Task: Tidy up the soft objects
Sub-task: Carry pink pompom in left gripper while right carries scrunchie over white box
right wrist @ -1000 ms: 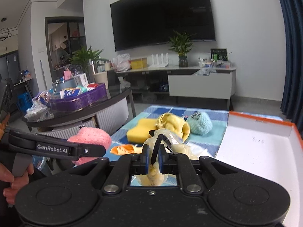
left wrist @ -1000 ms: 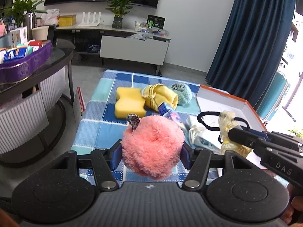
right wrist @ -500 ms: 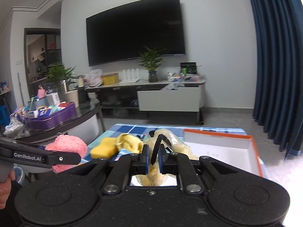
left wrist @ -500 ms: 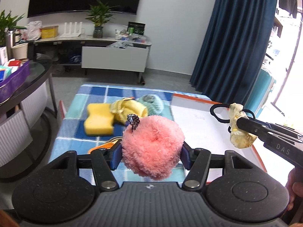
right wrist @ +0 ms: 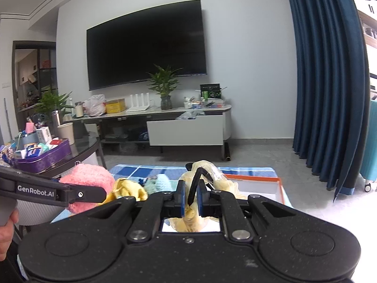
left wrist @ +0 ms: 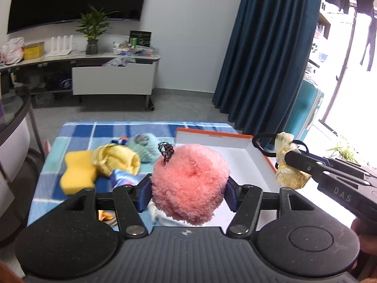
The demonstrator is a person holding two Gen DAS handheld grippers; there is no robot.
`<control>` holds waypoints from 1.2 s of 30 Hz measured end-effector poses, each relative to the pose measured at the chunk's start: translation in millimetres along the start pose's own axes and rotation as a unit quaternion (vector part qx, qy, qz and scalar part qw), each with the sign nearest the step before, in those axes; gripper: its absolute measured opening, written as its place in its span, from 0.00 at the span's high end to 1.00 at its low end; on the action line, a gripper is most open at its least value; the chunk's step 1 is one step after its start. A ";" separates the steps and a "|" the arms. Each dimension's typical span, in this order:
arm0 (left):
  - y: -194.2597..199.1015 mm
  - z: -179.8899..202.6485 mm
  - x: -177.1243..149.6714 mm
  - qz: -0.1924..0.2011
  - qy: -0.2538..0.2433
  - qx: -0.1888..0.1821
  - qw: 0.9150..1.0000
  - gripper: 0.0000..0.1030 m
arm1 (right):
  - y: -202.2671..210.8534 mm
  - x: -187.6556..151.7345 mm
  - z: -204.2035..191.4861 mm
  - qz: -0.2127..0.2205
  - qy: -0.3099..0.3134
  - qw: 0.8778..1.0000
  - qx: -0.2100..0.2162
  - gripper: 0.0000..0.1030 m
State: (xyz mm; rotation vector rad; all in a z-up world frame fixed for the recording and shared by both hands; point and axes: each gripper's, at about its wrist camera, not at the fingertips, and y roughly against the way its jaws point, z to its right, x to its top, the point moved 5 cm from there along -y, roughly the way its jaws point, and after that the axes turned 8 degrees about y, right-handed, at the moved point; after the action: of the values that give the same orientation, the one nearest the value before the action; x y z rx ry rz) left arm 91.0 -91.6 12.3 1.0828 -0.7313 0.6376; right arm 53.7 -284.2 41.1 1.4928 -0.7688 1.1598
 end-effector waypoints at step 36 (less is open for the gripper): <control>-82.2 54.3 24.0 -0.045 -0.039 -0.004 0.998 0.41 | -46.1 5.6 79.6 -0.033 -0.033 0.998 -0.049 0.88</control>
State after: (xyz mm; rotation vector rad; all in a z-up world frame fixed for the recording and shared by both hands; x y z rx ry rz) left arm 157.1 -167.8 1.9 1.1311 -0.7470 0.5171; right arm 118.7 -348.9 31.9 1.4708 -0.8037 1.0139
